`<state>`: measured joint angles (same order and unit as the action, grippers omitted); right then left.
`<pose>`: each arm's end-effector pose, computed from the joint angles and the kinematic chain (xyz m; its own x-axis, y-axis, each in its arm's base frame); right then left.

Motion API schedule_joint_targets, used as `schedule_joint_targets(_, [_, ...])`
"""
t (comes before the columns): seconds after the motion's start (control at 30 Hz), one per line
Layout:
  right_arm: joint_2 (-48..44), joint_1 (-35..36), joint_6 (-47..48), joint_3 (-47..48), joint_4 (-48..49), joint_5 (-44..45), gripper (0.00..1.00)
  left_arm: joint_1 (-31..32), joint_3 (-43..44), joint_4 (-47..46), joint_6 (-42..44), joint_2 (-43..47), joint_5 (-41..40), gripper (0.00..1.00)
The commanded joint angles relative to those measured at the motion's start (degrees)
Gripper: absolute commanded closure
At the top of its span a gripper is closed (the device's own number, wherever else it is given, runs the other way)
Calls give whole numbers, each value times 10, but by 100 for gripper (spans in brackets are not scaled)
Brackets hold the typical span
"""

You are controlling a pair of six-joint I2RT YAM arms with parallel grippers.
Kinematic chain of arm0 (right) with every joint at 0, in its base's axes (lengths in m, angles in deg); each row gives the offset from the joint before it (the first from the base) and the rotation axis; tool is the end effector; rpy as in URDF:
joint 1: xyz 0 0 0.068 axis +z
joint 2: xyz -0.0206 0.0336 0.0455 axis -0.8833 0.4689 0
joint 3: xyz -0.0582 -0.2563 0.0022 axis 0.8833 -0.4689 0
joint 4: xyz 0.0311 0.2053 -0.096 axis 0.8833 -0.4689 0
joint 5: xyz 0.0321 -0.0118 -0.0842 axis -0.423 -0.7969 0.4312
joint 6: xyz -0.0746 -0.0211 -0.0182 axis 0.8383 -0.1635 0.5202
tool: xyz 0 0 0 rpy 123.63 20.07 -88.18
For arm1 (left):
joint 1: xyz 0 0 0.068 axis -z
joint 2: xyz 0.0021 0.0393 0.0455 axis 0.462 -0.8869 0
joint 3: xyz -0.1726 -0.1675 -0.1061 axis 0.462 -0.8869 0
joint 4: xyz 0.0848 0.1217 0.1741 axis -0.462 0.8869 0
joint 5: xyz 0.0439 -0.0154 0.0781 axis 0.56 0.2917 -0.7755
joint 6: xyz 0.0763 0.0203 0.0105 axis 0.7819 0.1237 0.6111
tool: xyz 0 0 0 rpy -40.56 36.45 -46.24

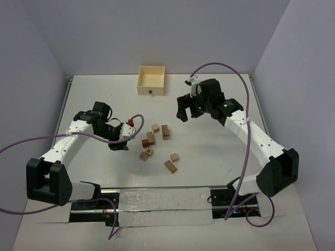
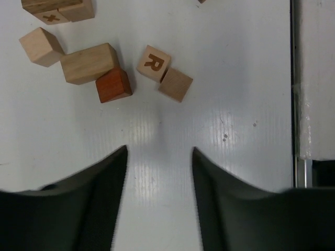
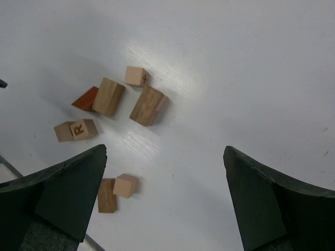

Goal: Build the wood block tower

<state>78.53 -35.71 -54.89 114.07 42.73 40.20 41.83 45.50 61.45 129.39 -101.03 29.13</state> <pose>0.2599 0.1480 0.3133 -0.5520 -0.2567 -0.7933 -0.6005 0.7825 0.1647 0.1858 -0.0964 0.2294 0.0893 0.7026 -0.7060 0.9957 -0.0794 0.0469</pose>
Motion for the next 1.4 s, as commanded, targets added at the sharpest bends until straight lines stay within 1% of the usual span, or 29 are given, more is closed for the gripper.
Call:
schedule_joint_targets(0.0, [-51,0,11,-29,20,0,1,25,-76,-88,0,32,-12,54])
schedule_joint_targets(0.07, [-48,-2,11,-20,17,3,1,43,-90,-119,-38,26,-27,63])
schedule_joint_targets(0.13, [-39,-2,10,-7,12,0,1,63,-95,-158,-85,16,-45,68])
schedule_joint_targets(0.23, [-30,-2,11,5,6,-1,0,92,-105,-208,-140,8,-67,69])
schedule_joint_targets(0.47, [-30,-2,15,10,-1,11,0,136,-138,-276,-211,-19,-109,68])
schedule_joint_targets(0.7, [-30,-3,15,14,-3,10,0,165,-135,-314,-239,-56,-133,67])
schedule_joint_targets(0.9, [-27,-3,15,13,-3,4,0,183,-126,-327,-253,-80,-147,65])
schedule_joint_targets(1.1, [-30,-3,16,11,-1,4,0,185,-120,-332,-259,-93,-149,65])
schedule_joint_targets(1.37, [-30,-3,15,9,1,3,0,187,-122,-328,-256,-84,-139,65])
